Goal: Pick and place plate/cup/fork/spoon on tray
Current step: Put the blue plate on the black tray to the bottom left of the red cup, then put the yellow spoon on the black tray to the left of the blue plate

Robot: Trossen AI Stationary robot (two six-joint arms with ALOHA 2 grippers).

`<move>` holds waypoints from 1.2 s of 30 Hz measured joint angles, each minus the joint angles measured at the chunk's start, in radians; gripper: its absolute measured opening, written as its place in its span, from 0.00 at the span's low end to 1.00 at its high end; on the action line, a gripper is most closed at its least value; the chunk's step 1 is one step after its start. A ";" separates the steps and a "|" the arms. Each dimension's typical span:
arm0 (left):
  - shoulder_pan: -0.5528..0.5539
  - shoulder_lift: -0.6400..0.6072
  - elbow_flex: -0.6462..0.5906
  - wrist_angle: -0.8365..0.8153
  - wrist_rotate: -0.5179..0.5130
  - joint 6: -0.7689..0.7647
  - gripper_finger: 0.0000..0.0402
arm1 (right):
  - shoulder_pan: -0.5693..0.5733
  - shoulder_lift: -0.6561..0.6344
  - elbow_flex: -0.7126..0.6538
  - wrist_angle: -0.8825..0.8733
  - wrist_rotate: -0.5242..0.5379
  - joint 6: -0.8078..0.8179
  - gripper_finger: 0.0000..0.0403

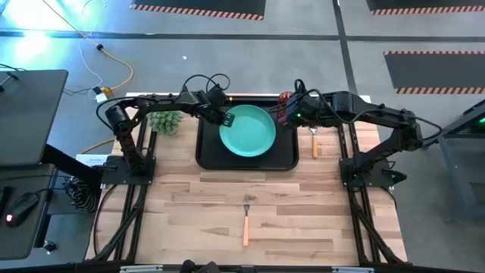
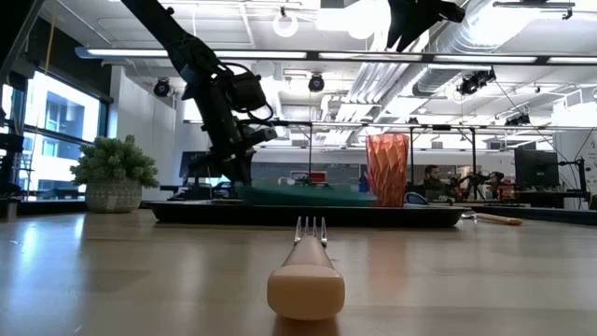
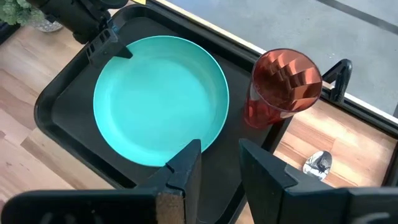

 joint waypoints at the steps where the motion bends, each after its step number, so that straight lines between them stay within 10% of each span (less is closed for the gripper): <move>1: 0.000 0.000 0.000 0.000 0.000 0.000 0.09 | 0.000 0.000 0.000 0.000 -0.003 0.000 0.25; 12: -0.001 0.000 0.000 0.000 0.002 0.000 0.25 | 0.000 0.000 0.000 0.000 -0.008 -0.005 0.25; 36: 0.025 -0.292 0.000 -0.028 0.046 0.090 0.26 | 0.029 0.000 0.000 -0.001 -0.064 0.014 0.25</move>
